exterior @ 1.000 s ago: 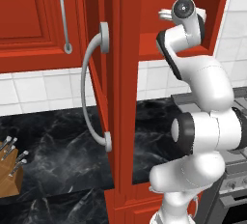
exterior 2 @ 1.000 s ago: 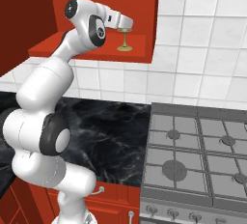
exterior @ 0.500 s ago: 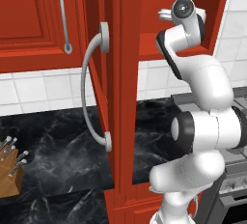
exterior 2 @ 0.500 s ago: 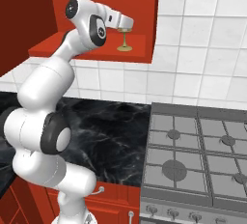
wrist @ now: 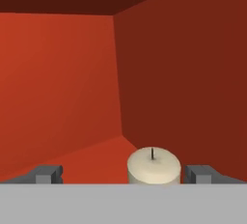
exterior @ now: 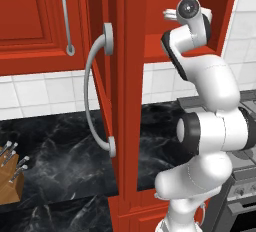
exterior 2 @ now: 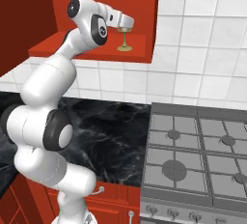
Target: Get the candle and the wine from the cabinet and move them to the dining counter.
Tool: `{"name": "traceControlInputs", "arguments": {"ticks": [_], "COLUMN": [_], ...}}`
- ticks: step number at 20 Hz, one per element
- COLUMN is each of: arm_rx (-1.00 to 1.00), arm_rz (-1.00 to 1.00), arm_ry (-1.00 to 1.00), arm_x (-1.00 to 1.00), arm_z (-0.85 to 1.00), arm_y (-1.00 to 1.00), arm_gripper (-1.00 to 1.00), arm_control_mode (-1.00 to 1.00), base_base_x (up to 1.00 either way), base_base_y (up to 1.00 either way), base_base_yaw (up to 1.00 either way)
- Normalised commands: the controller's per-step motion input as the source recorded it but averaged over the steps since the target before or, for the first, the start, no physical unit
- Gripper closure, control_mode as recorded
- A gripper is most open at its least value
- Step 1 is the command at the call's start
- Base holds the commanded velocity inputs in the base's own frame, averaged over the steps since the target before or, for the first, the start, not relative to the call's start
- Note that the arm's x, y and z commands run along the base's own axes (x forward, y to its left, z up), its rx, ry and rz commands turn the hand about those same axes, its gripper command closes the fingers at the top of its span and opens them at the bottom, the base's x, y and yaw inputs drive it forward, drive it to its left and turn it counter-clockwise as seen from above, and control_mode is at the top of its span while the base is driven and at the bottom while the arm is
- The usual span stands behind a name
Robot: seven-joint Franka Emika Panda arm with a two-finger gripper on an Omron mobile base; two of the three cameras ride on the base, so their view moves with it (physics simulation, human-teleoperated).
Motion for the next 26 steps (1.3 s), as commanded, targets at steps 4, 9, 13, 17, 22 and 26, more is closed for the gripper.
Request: {"name": "traceControlInputs", "arguments": {"ticks": [4,9,13,17,22,26], "arm_rx": [0.0,0.0,0.0,0.0,0.0,0.0], "arm_rz": [0.0,0.0,0.0,0.0,0.0,0.0], "arm_ry": [0.0,0.0,0.0,0.0,0.0,0.0], "arm_x": [0.07,0.01,0.0,0.0,0.0,0.0], "arm_z": [0.0,0.0,0.0,0.0,0.0,0.0], "arm_y": [0.0,0.0,0.0,0.0,0.0,0.0], "arm_gripper": [-1.0,-1.0,-1.0,-1.0,-1.0,1.0], "arm_control_mode": [-1.0,-1.0,-1.0,-1.0,-1.0,-1.0], "base_base_x": [0.0,0.0,0.0,0.0,0.0,0.0], "base_base_y": [0.0,0.0,0.0,0.0,0.0,0.0], "base_base_yaw": [0.0,0.0,0.0,0.0,0.0,0.0]}}
